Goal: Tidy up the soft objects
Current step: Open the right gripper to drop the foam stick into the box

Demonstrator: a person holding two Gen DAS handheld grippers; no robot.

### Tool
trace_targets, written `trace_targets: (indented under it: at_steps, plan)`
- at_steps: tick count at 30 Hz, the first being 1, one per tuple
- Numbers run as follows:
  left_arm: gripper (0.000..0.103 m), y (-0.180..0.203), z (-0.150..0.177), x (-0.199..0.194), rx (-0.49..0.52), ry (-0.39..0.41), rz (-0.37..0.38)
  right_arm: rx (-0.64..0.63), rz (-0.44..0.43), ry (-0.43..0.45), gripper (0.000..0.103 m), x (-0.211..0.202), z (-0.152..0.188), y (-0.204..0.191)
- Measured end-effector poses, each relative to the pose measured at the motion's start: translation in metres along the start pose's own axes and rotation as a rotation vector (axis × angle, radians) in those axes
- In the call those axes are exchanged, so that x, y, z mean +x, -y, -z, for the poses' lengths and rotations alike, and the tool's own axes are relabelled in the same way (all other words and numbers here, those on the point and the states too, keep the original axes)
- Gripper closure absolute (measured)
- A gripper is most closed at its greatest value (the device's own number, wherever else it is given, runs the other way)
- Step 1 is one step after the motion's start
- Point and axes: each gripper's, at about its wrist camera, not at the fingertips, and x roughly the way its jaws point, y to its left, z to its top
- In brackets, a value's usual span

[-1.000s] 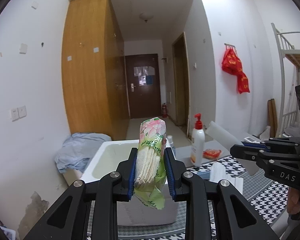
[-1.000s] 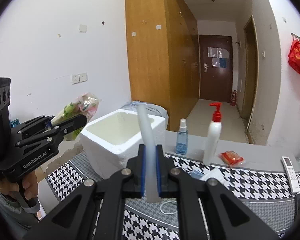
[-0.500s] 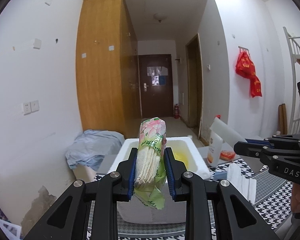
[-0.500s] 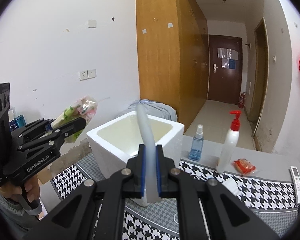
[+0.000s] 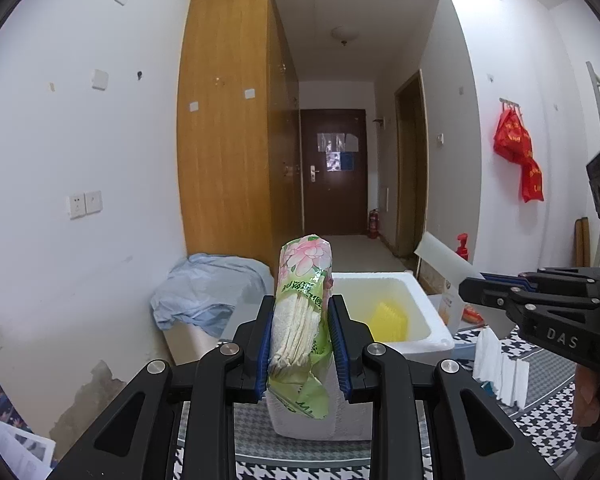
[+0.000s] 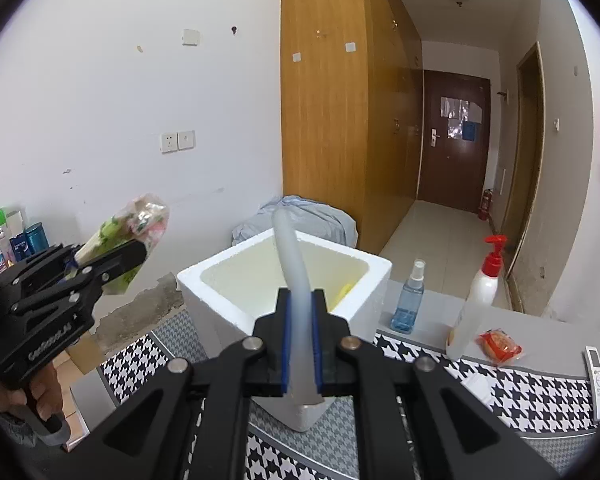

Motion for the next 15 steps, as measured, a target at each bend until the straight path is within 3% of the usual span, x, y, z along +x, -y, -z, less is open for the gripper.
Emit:
trace_targets:
  at_steps: [15]
  plan:
    - [0.075,-0.018,0.006,-0.002,-0.022,-0.009,-0.047,0.009,-0.001,-0.037,0.091,0.031,-0.012,-0.010]
